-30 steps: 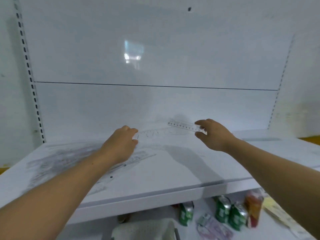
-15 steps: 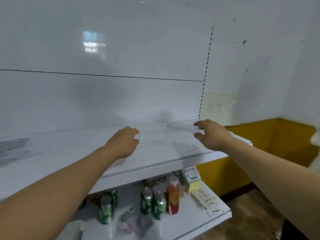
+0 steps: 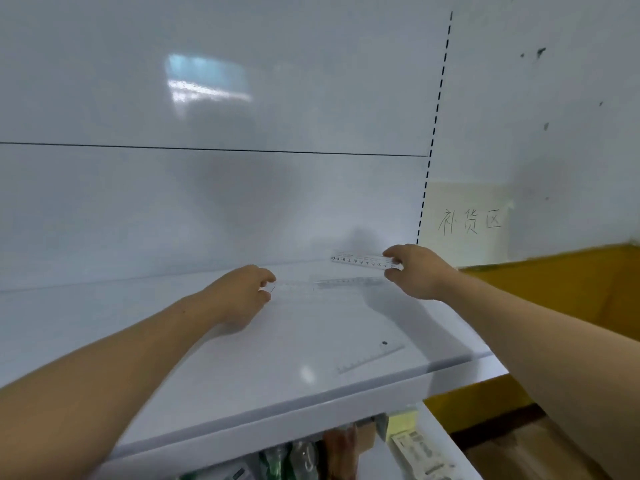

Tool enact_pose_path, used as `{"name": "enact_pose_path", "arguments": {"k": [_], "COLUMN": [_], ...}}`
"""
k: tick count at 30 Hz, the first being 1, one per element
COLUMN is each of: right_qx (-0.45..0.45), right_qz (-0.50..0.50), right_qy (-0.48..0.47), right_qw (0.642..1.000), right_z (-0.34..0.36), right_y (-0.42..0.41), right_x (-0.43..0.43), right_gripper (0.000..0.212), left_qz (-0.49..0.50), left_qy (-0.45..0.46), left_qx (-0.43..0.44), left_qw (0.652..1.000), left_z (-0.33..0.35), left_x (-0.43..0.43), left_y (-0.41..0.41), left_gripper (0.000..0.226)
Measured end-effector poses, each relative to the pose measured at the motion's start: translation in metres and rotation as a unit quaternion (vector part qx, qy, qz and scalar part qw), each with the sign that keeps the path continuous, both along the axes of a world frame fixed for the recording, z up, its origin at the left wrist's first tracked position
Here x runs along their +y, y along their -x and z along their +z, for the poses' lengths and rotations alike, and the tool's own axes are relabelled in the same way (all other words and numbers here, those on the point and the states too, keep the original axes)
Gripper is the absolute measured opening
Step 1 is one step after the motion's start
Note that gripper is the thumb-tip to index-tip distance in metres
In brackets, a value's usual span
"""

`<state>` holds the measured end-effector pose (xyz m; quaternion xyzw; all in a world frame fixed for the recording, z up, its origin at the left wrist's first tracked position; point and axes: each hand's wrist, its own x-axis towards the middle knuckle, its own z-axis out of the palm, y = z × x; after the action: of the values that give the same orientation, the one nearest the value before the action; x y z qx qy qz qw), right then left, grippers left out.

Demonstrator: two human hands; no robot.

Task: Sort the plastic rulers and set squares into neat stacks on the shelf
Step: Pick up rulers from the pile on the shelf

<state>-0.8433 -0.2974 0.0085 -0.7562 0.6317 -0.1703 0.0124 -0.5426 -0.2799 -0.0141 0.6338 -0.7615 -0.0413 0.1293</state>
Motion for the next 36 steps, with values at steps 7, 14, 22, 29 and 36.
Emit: {"name": "enact_pose_path", "arguments": {"k": [7,14,22,29,36], "right_qx": [0.007,0.065,0.084,0.088,0.061], "right_qz": [0.053,0.166,0.239,0.202,0.154], "right_qy": [-0.054,-0.080,-0.091,-0.111,-0.153], "right_qw": [0.997,0.981,0.963,0.969,0.974], "right_z": [-0.014,-0.027,-0.028,-0.024,-0.029], "right_y": [0.013,0.012,0.022,0.060,0.122], "right_x": [-0.071,-0.109,-0.125,-0.128,-0.126], "right_gripper": [0.044,0.039,0.043,0.064,0.077], "left_qz": [0.084,0.201,0.273,0.200,0.126], "left_qy": [-0.021,0.001,0.029,0.004,-0.022], "left_qx": [-0.028,0.009,0.043,0.038,0.012], "left_qw": [0.996,0.979,0.961,0.979,0.992], "left_z": [0.007,0.006,0.006,0.004,-0.001], "left_x": [-0.035,-0.031,-0.018,-0.041,-0.065], "left_y": [-0.016,-0.008,0.031,0.088,0.141], "left_gripper": [0.040,0.040,0.041,0.040,0.042]}}
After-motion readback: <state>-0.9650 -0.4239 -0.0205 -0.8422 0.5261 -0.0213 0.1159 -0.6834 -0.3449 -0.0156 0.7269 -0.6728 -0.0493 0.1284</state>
